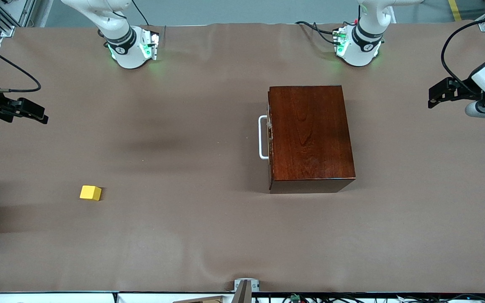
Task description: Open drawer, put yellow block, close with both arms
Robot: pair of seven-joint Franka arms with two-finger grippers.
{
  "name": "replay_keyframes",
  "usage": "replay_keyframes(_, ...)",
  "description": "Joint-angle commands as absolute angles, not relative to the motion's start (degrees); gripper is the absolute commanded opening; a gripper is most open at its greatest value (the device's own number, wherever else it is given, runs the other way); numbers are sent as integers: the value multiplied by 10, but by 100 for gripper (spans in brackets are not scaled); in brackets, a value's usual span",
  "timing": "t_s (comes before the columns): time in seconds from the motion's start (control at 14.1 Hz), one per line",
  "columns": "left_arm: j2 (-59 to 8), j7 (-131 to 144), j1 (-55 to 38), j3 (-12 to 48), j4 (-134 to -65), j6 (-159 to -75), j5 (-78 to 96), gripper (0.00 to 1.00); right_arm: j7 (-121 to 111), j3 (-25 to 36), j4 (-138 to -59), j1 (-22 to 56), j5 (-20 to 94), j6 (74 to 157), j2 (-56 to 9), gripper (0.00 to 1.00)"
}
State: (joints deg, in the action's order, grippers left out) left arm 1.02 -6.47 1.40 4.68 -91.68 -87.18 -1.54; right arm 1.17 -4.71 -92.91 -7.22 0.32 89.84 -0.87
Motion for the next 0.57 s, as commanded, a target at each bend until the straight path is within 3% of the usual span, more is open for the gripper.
replay_keyframes(0.0,8,-64,13,49,-911,-874,-20,100,18,-47,-929,-74,11,900,-8,100)
replay_keyframes(0.5,-10,-39,6,55,-881,-870,-19,100,18,-47,-929,-74,11,901,-8,100)
